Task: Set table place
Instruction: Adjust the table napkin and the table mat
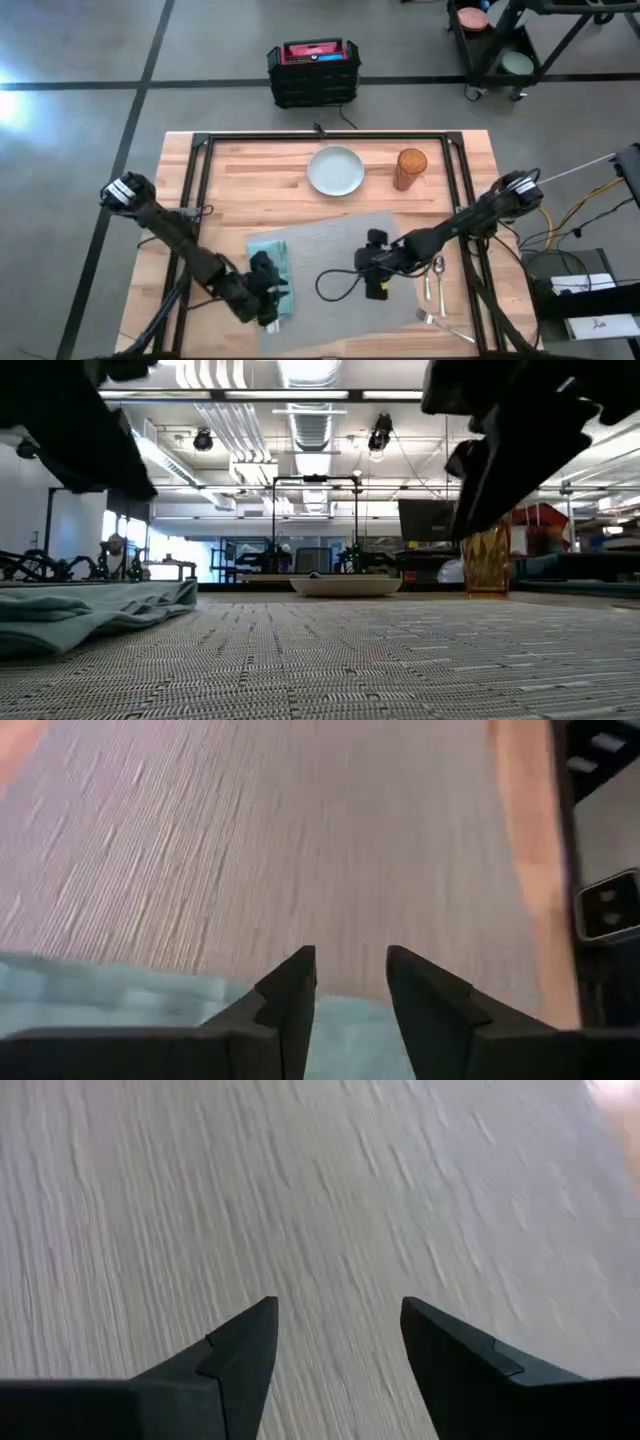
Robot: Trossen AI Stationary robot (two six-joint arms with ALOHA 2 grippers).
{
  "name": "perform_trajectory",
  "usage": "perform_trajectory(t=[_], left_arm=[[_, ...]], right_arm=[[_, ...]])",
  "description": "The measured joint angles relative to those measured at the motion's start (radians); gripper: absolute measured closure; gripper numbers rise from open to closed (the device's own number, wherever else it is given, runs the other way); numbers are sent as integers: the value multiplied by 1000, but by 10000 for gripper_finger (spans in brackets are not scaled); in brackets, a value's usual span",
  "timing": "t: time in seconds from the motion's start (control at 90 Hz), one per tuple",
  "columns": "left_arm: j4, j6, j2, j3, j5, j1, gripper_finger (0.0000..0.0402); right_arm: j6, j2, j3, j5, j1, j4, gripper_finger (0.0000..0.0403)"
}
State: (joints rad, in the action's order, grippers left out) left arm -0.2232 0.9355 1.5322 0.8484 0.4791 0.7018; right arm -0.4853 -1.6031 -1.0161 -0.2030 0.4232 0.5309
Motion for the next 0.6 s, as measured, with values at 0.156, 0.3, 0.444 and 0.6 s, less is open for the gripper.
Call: perform_trajectory(t=[0.156,0.3,0.444,0.6], left_arm=[[-157,140,-2,-4,-32,-1,288],[-190,175,16,-47,-62,3,288],[-139,172,25,-113,-68,2,288],[-127,172,21,-174,-52,-2,288]], right_arm=[[-12,-9,54,-7,-12,5,203],[3,-92,99,-7,-26,-43,203],[-26,-152,86,-1,-27,-83,203],[-153,-152,83,11,-25,-74,203]])
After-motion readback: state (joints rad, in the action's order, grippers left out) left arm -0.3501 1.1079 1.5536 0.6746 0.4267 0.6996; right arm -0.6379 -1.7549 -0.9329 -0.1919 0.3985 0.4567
